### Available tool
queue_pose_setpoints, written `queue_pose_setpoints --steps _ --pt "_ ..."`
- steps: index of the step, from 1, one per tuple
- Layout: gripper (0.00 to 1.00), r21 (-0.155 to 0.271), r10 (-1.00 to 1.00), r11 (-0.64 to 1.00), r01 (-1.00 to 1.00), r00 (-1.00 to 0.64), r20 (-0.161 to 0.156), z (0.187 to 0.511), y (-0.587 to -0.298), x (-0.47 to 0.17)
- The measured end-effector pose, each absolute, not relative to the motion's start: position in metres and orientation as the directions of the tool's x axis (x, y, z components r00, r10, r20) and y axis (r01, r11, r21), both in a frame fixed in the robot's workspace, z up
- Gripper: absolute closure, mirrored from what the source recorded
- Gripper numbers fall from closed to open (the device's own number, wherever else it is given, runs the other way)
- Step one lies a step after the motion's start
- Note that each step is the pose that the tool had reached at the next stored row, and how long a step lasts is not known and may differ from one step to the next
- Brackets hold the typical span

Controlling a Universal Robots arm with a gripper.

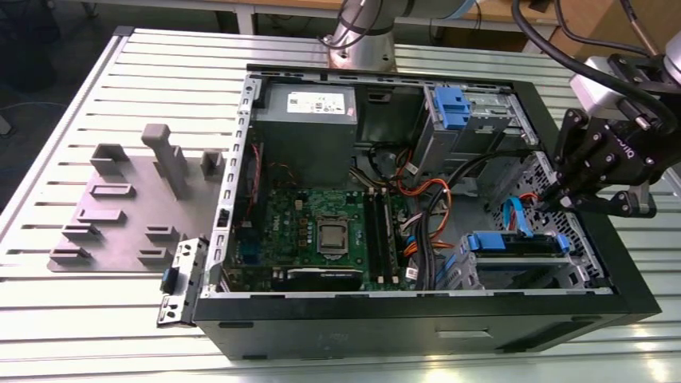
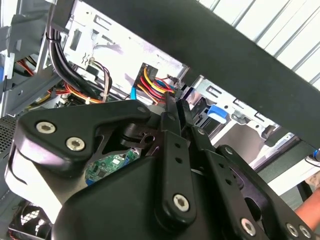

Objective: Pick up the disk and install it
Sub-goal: 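Insert the second disk wire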

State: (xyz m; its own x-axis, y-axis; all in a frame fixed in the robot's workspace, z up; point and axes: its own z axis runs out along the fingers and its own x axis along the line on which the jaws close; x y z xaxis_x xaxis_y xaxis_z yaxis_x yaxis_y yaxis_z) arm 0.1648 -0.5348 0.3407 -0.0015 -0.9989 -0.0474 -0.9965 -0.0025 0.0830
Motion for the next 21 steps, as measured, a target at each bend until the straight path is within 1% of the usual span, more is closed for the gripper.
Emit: queue_pose_setpoints --steps 14,21 --pt "0.84 0.082 -0.999 -0.002 -0.997 -0.001 -0.047 0.341 -0.536 0.161" --pt "0.84 0.082 -0.999 -0.002 -0.997 -0.001 -0.047 0.341 -0.546 0.157"
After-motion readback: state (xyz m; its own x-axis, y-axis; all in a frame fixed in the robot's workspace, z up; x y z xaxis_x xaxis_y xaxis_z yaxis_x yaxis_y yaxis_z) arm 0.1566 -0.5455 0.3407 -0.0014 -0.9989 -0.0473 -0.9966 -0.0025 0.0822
